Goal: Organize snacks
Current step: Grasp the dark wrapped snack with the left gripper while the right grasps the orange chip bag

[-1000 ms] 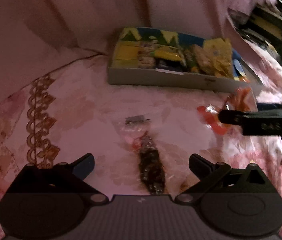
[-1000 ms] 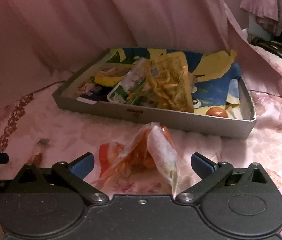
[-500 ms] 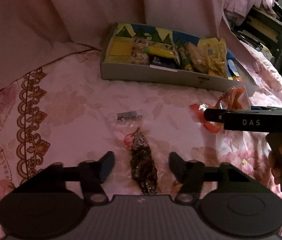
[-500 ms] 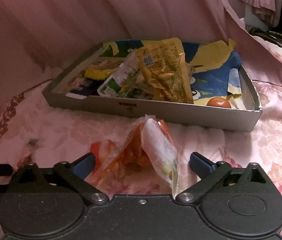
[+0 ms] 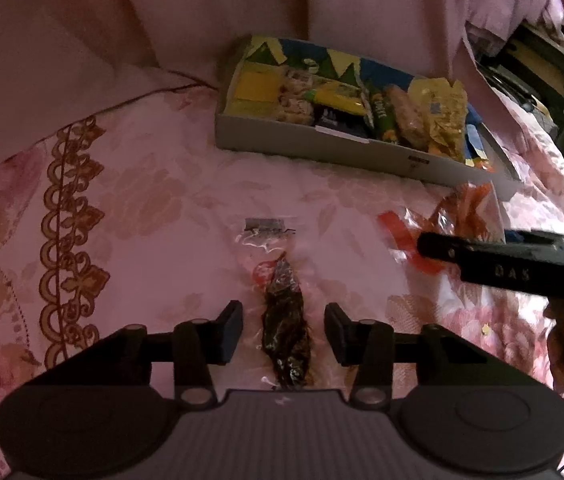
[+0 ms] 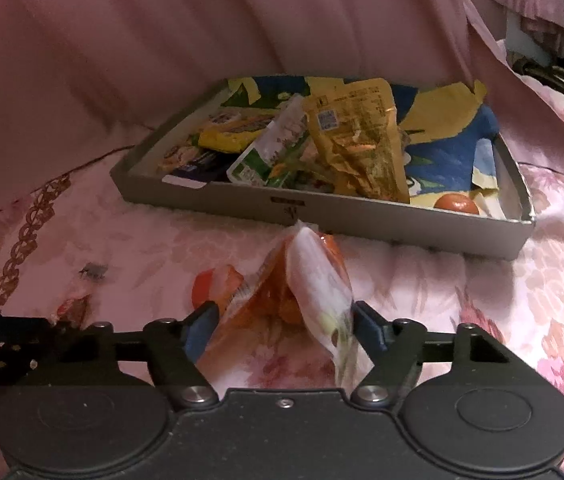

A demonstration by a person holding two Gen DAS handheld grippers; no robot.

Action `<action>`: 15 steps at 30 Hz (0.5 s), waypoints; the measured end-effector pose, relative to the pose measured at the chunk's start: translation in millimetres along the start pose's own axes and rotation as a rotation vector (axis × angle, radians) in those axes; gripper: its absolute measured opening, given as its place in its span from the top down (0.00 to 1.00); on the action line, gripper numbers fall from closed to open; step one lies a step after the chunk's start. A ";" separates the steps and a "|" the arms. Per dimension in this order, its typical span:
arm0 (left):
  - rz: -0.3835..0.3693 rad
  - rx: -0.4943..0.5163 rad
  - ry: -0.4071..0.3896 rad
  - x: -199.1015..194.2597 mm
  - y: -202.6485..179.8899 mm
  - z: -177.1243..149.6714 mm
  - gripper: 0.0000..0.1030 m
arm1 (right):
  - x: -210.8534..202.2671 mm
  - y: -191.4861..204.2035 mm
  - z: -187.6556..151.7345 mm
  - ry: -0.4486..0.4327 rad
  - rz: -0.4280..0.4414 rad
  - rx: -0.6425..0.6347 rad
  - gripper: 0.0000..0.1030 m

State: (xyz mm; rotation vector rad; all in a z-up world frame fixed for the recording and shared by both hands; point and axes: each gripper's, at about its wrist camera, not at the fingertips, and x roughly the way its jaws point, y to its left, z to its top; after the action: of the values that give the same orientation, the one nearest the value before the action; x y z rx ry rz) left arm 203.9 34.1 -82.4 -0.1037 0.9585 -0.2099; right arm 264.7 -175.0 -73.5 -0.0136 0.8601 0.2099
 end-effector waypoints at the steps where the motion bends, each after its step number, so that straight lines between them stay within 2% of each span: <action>1: 0.000 -0.009 0.001 0.0 1.2 0.2 0.53 | -1.2 0.5 -0.8 0.004 0.000 0.000 0.31; 15: 0.002 -0.080 -0.009 -7.3 9.2 3.5 0.53 | -22.7 20.4 -15.4 0.038 0.045 -0.049 0.34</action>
State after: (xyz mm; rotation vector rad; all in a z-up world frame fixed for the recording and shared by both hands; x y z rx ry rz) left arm 204.0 44.7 -76.2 -0.1768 0.9583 -0.1695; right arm 234.9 -160.5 -65.0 -0.0438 0.8932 0.2731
